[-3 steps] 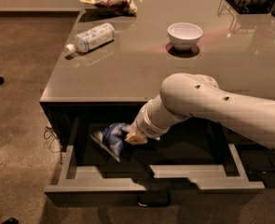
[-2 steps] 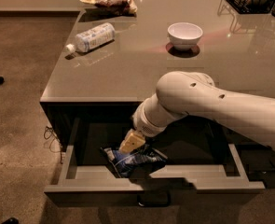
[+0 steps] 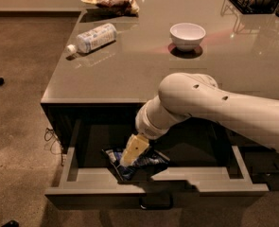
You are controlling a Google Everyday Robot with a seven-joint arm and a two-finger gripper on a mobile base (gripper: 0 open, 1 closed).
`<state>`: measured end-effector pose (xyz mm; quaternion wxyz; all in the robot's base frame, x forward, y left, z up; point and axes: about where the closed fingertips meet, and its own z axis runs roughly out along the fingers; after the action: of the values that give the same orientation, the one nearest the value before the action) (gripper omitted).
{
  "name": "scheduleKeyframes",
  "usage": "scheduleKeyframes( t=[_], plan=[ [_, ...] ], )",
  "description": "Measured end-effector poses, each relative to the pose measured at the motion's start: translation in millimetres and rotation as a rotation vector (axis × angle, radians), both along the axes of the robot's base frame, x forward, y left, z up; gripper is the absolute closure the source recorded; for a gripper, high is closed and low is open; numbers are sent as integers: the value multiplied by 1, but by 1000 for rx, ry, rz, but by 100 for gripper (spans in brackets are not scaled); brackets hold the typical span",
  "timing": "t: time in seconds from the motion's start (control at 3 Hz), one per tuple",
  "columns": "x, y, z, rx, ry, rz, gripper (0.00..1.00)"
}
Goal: Place blue chip bag into top drawer
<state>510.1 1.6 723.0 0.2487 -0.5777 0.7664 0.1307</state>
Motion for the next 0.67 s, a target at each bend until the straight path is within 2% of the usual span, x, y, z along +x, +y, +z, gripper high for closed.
scheduleKeyframes(
  t=[0.33,0.67],
  plan=[
    [-3,-5,0,-2,2,-13,0],
    [-20,-26,-3,8,24,-77,0]
  ],
)
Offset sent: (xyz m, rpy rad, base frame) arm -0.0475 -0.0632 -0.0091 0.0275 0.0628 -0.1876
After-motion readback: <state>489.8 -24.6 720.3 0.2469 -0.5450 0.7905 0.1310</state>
